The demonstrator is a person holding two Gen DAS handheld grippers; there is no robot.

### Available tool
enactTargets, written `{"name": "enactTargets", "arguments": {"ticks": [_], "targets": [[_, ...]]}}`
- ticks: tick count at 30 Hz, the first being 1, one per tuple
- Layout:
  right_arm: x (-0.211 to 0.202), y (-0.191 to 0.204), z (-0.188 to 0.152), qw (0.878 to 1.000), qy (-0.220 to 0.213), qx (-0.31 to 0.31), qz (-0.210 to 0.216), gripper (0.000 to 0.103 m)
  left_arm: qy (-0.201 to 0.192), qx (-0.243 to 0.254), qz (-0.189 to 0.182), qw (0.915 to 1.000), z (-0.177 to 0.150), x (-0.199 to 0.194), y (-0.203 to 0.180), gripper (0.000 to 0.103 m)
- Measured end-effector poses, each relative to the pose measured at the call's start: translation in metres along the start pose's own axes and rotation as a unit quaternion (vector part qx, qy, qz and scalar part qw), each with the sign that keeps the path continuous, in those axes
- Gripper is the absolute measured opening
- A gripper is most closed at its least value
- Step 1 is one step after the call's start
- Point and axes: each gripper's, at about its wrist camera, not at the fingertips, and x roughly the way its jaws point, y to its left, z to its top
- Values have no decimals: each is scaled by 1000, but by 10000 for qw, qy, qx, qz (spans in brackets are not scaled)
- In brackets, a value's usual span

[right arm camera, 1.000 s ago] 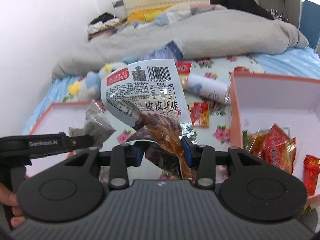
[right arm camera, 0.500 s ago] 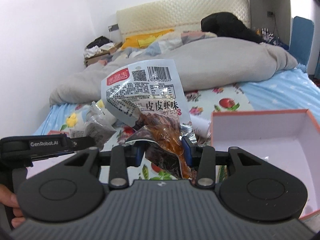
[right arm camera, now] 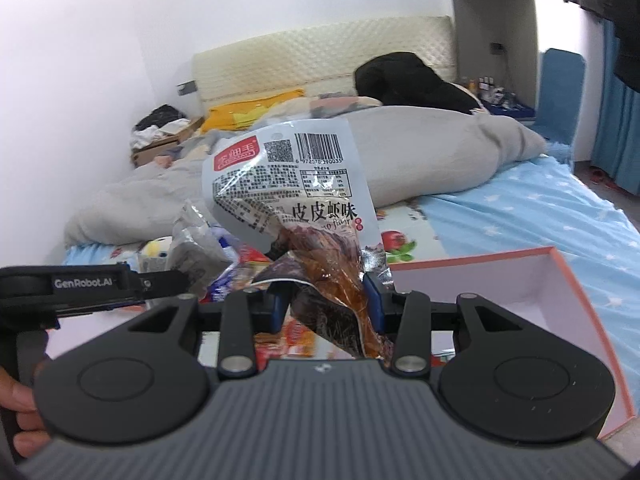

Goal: Organize snacks
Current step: 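Lift and carry the candy packets and shrimp snack bag toward the box with both tools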

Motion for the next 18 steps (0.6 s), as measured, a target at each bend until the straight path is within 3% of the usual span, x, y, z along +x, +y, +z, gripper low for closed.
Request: {"name": "enactTargets", "arguments": {"ticks": [10,18], "targets": [[36,-68,-23,9968,374,454,-534,43,627,413,-197,9970,-17,85,-47,44],[66,-106,-55,9908,860,631,-837,43,1254,874,-327,9877,-39,151,-74,44]]}}
